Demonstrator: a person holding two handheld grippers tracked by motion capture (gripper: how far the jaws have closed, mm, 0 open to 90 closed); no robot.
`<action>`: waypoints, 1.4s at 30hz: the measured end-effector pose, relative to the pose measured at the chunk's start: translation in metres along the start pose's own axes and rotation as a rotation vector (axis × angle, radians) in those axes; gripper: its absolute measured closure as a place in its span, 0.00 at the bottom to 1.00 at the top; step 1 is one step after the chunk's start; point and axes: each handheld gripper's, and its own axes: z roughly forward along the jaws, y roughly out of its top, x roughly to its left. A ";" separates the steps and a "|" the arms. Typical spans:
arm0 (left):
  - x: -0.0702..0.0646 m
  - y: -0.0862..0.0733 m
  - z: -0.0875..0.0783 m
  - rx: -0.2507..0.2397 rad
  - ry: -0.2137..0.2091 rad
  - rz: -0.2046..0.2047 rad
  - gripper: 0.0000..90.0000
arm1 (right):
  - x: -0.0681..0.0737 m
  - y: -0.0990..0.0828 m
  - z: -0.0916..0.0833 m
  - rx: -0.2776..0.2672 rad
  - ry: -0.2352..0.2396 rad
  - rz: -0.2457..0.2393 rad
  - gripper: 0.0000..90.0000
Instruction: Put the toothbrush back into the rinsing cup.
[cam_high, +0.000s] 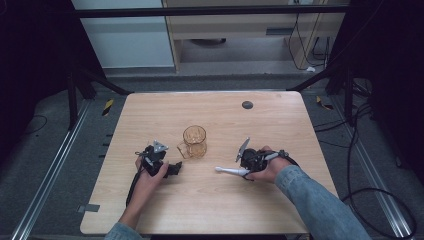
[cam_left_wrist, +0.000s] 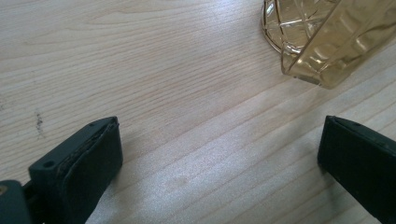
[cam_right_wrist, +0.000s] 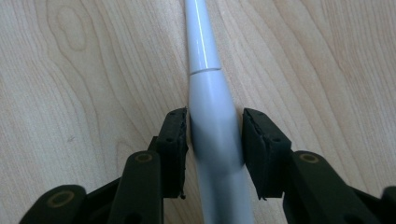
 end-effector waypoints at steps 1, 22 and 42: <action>0.000 0.000 0.000 0.000 0.000 0.000 0.00 | 0.000 0.000 0.000 0.000 0.000 -0.001 0.70; 0.000 0.000 0.000 0.000 0.000 0.000 0.00 | -0.012 -0.002 -0.018 -0.020 -0.008 0.081 0.74; 0.000 0.000 0.000 0.000 0.000 0.000 0.00 | -0.046 -0.004 -0.065 -0.190 -0.093 0.245 0.74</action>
